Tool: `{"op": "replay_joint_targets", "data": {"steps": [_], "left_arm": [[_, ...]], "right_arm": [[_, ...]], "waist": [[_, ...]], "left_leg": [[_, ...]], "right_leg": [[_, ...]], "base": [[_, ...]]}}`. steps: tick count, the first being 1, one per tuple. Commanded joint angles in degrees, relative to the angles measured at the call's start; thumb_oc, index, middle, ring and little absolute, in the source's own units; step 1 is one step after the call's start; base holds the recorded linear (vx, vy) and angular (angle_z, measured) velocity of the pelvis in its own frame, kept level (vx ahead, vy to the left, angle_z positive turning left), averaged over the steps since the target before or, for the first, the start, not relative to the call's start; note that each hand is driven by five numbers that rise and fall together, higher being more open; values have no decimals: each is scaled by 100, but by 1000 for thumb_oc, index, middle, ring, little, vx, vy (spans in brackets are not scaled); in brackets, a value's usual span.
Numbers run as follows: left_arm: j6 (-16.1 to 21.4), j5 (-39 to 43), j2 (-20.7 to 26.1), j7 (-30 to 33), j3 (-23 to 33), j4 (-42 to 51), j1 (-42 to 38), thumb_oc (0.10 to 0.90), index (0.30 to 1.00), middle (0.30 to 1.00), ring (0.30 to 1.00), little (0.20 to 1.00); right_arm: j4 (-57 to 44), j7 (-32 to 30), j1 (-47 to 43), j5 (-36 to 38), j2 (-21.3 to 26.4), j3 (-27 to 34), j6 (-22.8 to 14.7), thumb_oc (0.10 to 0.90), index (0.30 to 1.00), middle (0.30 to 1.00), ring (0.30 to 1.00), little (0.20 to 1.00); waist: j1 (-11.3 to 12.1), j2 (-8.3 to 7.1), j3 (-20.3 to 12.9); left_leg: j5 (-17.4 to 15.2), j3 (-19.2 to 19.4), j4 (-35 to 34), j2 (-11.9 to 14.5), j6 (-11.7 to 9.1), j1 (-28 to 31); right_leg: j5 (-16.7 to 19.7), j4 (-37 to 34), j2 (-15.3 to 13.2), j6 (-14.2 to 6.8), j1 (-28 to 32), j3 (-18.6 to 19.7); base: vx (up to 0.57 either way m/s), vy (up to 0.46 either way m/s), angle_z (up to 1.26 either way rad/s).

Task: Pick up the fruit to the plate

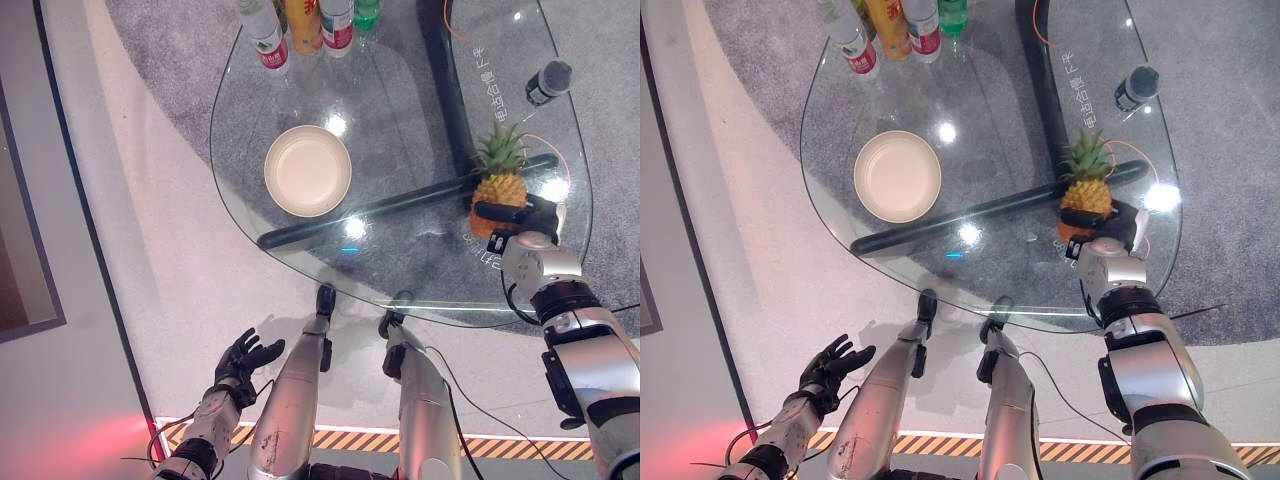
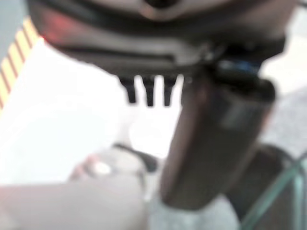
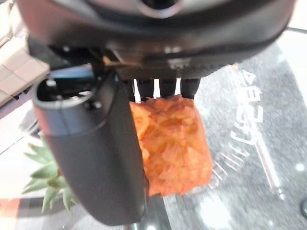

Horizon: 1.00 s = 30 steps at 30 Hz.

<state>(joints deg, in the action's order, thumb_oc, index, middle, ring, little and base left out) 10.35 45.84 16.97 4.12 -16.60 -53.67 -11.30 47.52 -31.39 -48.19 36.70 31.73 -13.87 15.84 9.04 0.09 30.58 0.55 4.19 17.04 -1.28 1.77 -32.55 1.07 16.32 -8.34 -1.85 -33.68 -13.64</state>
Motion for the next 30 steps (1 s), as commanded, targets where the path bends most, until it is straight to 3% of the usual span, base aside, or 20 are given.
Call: {"op": "replay_joint_targets", "data": {"steps": [1,11,15,26,30], "left_arm": [[499,32,174,286,222,260,476,800,900,900,900,900],[1249,286,196,696,763,1232,608,800,900,900,900,900],[1571,477,140,653,959,1759,678,800,900,900,900,900],[1454,1259,227,109,1038,3795,749,800,900,900,900,900],[1092,1738,328,-786,764,4709,657,800,900,900,900,900]], "right_arm": [[-1020,-7,242,-35,267,88,-635,100,300,300,300,200],[-3205,609,1422,-598,-169,614,-1032,100,300,300,300,200],[-3971,1307,1852,-993,-413,632,-1276,100,300,300,300,200],[-5016,2716,2237,-1382,-644,373,-1590,100,300,300,300,200],[-5237,3277,2233,-1381,-594,154,-1709,100,300,300,300,200]], "waist": [[-85,185,-79],[-339,110,-79],[-391,59,-79],[-362,2,-79],[-310,9,-79]], "left_leg": [[-257,203,-125,-212,-19,310],[-281,392,-312,-97,-70,898],[-289,424,-334,-58,-74,1124],[-341,403,-314,-57,-58,1563],[-352,346,-282,-86,-44,1659]], "right_leg": [[-96,418,266,-214,136,24],[-288,341,331,-183,645,88],[-347,332,305,-166,884,38],[-412,224,263,-113,1470,-112],[-403,183,249,-94,1651,-180]], "base": [[0,0,0],[-28,-16,-12],[-18,-53,-8],[1,-43,-1],[2,-48,7]]}}
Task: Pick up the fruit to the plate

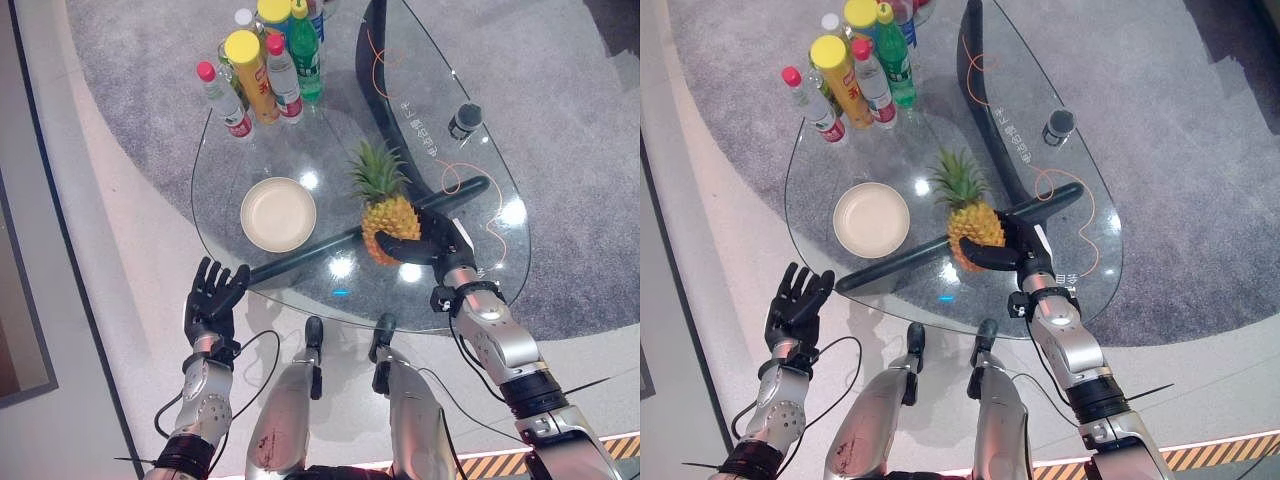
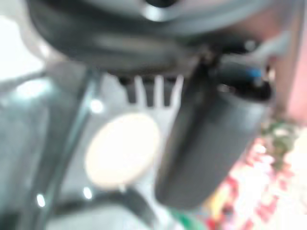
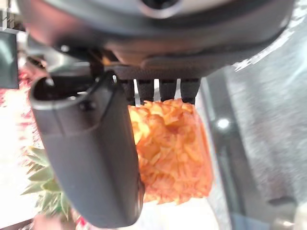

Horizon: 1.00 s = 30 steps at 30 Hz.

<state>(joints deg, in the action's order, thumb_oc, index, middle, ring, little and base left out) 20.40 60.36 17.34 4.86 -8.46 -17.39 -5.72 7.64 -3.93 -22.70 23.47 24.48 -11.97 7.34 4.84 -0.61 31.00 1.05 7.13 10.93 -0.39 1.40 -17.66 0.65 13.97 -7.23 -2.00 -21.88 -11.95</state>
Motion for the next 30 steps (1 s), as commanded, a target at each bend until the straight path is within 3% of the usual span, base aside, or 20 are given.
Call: {"op": "replay_joint_targets", "data": {"steps": [1,7,14,21,30], "left_arm": [[-52,502,307,-1246,-133,1310,73,800,900,900,900,900],[-393,1133,475,-2197,-569,2005,-88,800,900,900,900,900],[-725,1193,636,-2458,-838,2283,-220,800,900,900,900,900],[-732,1046,751,-2488,-1020,2402,-290,800,900,900,900,900],[-531,1146,796,-2716,-1094,2459,-298,800,900,900,900,900]], "right_arm": [[-1286,631,-310,-53,159,-90,-877,100,300,300,300,200],[-1475,1011,-195,-68,294,-323,-1064,100,300,300,300,200],[-1656,1225,-177,-75,337,-603,-1114,100,300,300,300,200],[-1882,1594,-178,-103,389,-979,-1033,100,300,300,300,200],[-2331,2913,-271,-369,573,-1670,-677,100,300,300,300,200]], "waist": [[120,81,-121],[127,72,-121],[139,67,-121],[151,64,-121],[187,42,-121]], "left_leg": [[-404,37,335,-184,-2,185],[-413,-31,346,-227,33,239],[-409,-95,389,-293,54,164],[-397,-162,424,-357,70,71],[-344,-241,414,-439,65,12]], "right_leg": [[-356,398,140,-76,509,-359],[-318,316,160,-74,637,-364],[-293,280,188,-71,635,-344],[-267,266,206,-84,571,-285],[-234,217,243,-92,513,-194]], "base": [[18,-37,8],[4,-5,1],[0,-3,3],[-1,-2,6],[1,6,5]]}}
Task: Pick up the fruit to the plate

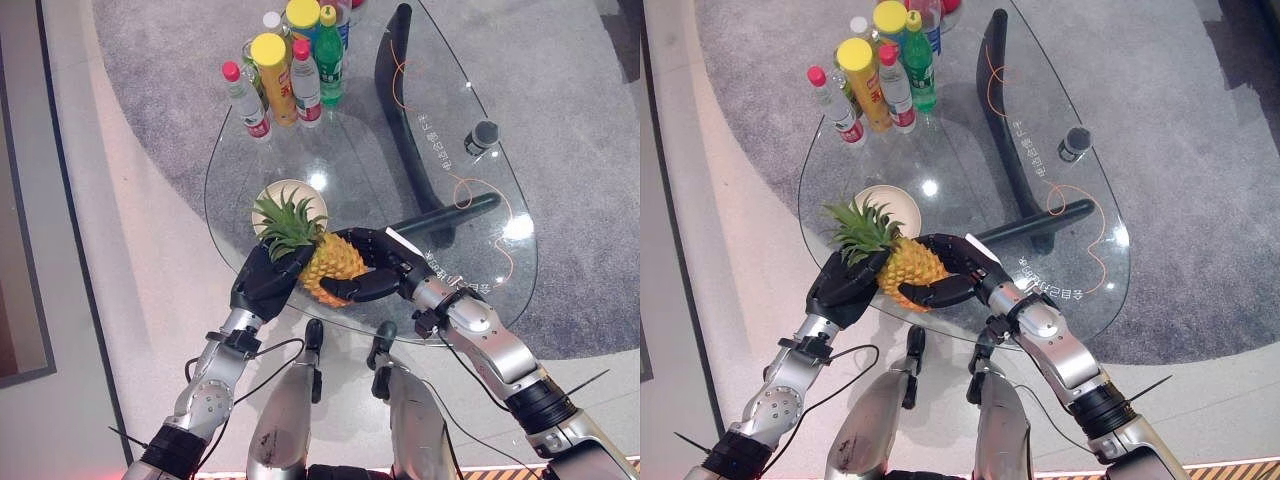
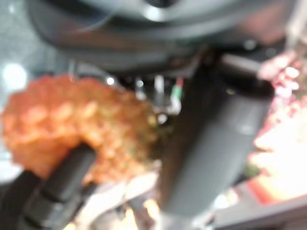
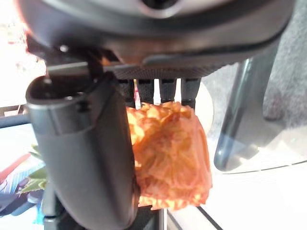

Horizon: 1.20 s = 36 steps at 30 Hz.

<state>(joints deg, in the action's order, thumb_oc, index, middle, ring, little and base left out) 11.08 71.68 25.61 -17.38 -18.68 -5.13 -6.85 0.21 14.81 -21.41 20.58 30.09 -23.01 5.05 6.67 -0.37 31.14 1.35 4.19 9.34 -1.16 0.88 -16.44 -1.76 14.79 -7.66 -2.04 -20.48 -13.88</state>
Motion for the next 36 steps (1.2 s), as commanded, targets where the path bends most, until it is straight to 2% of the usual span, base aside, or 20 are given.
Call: {"op": "replay_joint_targets", "data": {"steps": [1,6,10,15,21,24,29,32,34,36], "left_arm": [[458,21,-40,-545,-73,1279,-172,800,900,900,900,900],[792,25,-51,-668,-72,1414,-202,800,900,900,900,900],[879,-11,-65,-657,-28,1453,-273,800,900,900,900,900],[1051,262,-94,-660,100,1581,-245,800,900,900,900,900],[1451,645,-280,-782,228,1670,-211,800,900,900,900,900],[1880,1131,-486,-974,328,1747,-199,800,900,900,900,900],[2083,1530,-662,-1207,389,1789,-243,800,900,900,900,900],[2400,1425,-733,-1142,370,1830,-311,800,900,900,900,900],[2679,1031,-736,-878,385,1856,-364,800,900,900,900,900],[2784,821,-739,-764,410,1880,-398,800,900,900,900,900]], "right_arm": [[-1603,1208,-432,-152,40,-701,-366,100,300,300,300,200],[-1620,1811,-541,-326,79,-1143,-293,100,300,300,300,200],[-1621,2045,-741,-406,38,-1358,-170,100,300,300,300,200],[-1625,2151,-863,-384,39,-1522,-50,100,300,300,300,200],[-1563,2134,-840,-408,-100,-1529,-17,100,300,300,300,200],[-1512,2118,-803,-432,-226,-1491,-5,100,300,300,300,200],[-1392,2067,-836,-437,-372,-1495,-5,100,300,300,300,200],[-1327,2019,-882,-435,-482,-1508,40,100,300,300,300,200],[-1298,1991,-901,-416,-515,-1519,60,100,300,300,300,200],[-1270,1976,-903,-415,-537,-1516,62,100,300,300,300,200]], "waist": [[28,18,-135],[118,10,-135],[181,-13,-135],[253,-48,-135],[306,-112,-135],[337,-169,-135],[361,-218,-135],[378,-248,-135],[382,-256,-135],[388,-261,-135]], "left_leg": [[-369,41,577,-370,111,-114],[-336,-24,575,-396,92,-142],[-325,-64,568,-408,88,-158],[-313,-87,577,-423,90,-171],[-321,-127,592,-421,83,-171],[-332,-148,615,-421,76,-175],[-345,-170,621,-412,63,-168],[-362,-206,649,-415,56,-176],[-368,-215,646,-420,56,-171],[-370,-224,651,-420,55,-173]], "right_leg": [[5,126,288,-80,383,0],[4,121,290,-68,382,2],[5,143,294,-71,354,-8],[6,154,302,-63,353,-26],[6,167,318,-59,367,-37],[7,166,325,-56,395,-64],[4,166,323,-52,427,-98],[6,185,316,-60,433,-121],[5,186,314,-67,439,-130],[6,190,309,-69,442,-138]], "base": [[0,0,0],[0,0,0],[0,0,0],[7,-7,2],[10,-14,1],[9,-12,0],[18,-18,3],[20,-14,7],[0,0,0],[0,0,0]]}}
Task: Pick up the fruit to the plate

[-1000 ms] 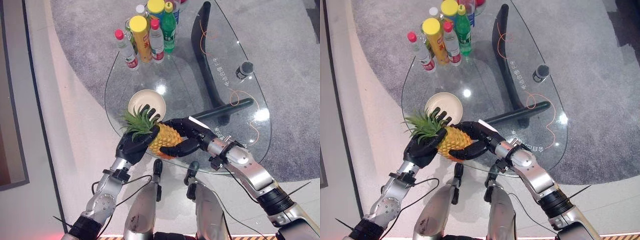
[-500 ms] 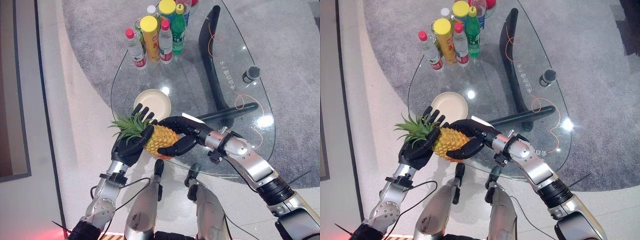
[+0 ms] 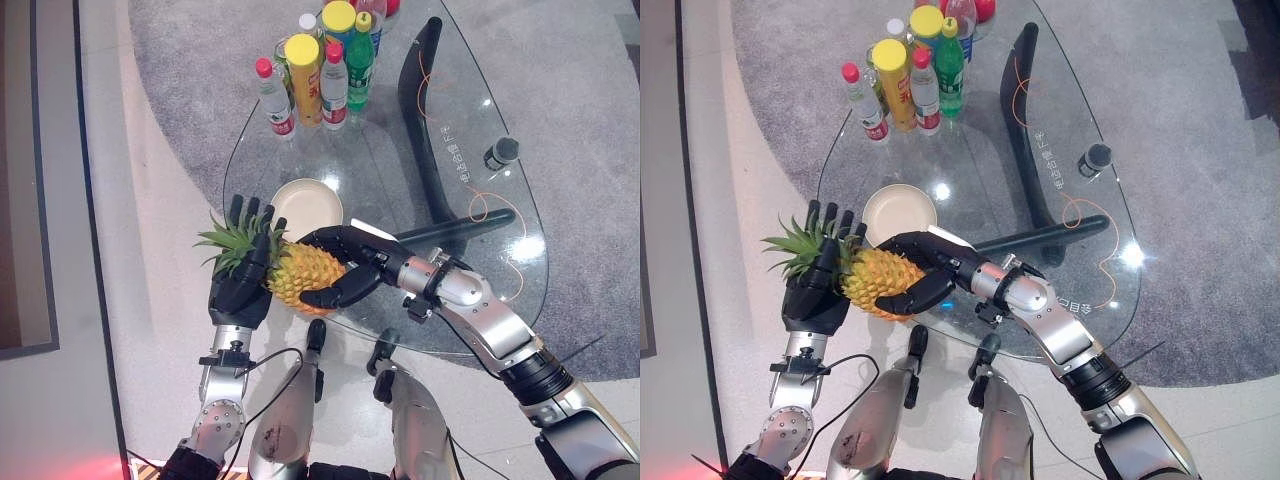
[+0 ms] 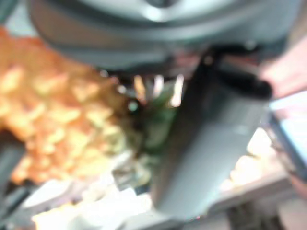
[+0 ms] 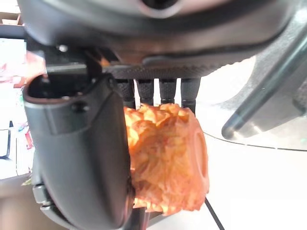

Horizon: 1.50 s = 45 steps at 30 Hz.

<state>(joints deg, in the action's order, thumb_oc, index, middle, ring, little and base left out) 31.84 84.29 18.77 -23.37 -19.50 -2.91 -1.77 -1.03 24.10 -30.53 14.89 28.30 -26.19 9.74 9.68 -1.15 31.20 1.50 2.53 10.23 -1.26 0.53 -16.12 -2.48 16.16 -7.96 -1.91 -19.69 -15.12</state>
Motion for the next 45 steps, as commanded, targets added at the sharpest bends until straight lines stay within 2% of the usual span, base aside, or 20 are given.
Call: {"op": "replay_joint_targets", "data": {"steps": [1,5,6,7,8,10,11,12,30,36,37,38,45], "left_arm": [[733,-558,-50,-103,508,1684,-920,800,900,900,900,900],[546,-825,-70,-57,551,1721,-972,800,900,900,900,900],[502,-885,-59,14,522,1738,-1007,624,749,749,749,724],[488,-903,-59,32,519,1743,-1011,586,716,716,716,686],[460,-1075,-47,111,507,1729,-1025,372,533,533,533,472],[447,-1220,-31,149,519,1722,-1035,295,467,467,467,395],[433,-1232,-15,109,526,1715,-1034,141,335,335,335,241],[417,-1242,-20,42,532,1704,-1031,100,300,300,300,200],[331,-1121,-4,-232,502,1633,-1011,100,300,300,300,200],[347,-1115,-31,-305,491,1606,-1012,100,300,300,300,200],[354,-1099,-28,-320,497,1598,-1012,100,300,300,300,200],[358,-1095,-42,-338,510,1579,-1014,100,300,300,300,200],[344,-1123,-58,-274,599,1555,-1019,100,300,300,300,200]], "right_arm": [[-1135,1047,23,148,-361,-1194,-422,100,300,300,300,200],[-1103,1051,39,118,-405,-1175,-450,100,300,300,300,200],[-1077,1035,25,116,-423,-1183,-468,100,300,300,300,200],[-1072,1036,22,115,-426,-1183,-472,100,300,300,300,200],[-1062,1022,-15,115,-445,-1195,-458,100,300,300,300,200],[-1076,1031,-44,138,-436,-1197,-426,100,300,300,300,200],[-1086,1036,-51,147,-419,-1196,-406,100,300,300,300,200],[-1077,1053,-41,128,-412,-1191,-397,100,300,300,300,200],[-1050,999,-2,36,-420,-1179,-387,100,300,300,300,200],[-990,590,33,86,-468,-1123,-327,100,300,300,300,200],[-967,529,37,60,-483,-1101,-323,630,754,754,754,730],[-941,481,54,23,-488,-1071,-323,800,900,900,900,900],[-878,36,251,-6,-382,-779,-460,800,900,900,900,900]], "waist": [[91,-188,-140],[110,-206,-140],[110,-208,-140],[110,-209,-140],[110,-211,-140],[108,-216,-140],[107,-215,-140],[107,-211,-140],[119,-178,-140],[117,-166,-140],[114,-163,-140],[108,-158,-140],[54,-148,-140]], "left_leg": [[-389,-64,562,-409,89,-202],[-405,-102,569,-422,94,-199],[-411,-119,574,-433,98,-205],[-412,-122,575,-434,99,-206],[-420,-142,585,-448,105,-219],[-423,-156,582,-452,109,-213],[-423,-163,585,-456,112,-217],[-423,-171,587,-461,112,-219],[-439,-264,593,-497,124,-258],[-455,-233,591,-487,141,-267],[-457,-217,594,-485,143,-273],[-462,-205,601,-482,144,-273],[-502,-144,646,-470,163,-237]], "right_leg": [[77,51,334,-87,371,-20],[81,50,328,-102,380,-27],[85,56,329,-109,371,-23],[85,56,329,-111,370,-24],[89,63,332,-122,354,-11],[90,67,338,-127,349,1],[95,69,339,-130,340,11],[96,64,337,-131,343,18],[99,106,306,-168,279,25],[105,149,268,-199,237,-18],[104,157,258,-203,229,-29],[102,173,247,-211,222,-33],[93,246,195,-246,235,-37]], "base": [[0,0,0],[0,0,0],[0,0,0],[0,0,0],[0,0,0],[0,0,0],[0,0,0],[0,0,0],[0,1,1],[-1,3,3],[0,0,0],[0,0,0],[0,0,0]]}}
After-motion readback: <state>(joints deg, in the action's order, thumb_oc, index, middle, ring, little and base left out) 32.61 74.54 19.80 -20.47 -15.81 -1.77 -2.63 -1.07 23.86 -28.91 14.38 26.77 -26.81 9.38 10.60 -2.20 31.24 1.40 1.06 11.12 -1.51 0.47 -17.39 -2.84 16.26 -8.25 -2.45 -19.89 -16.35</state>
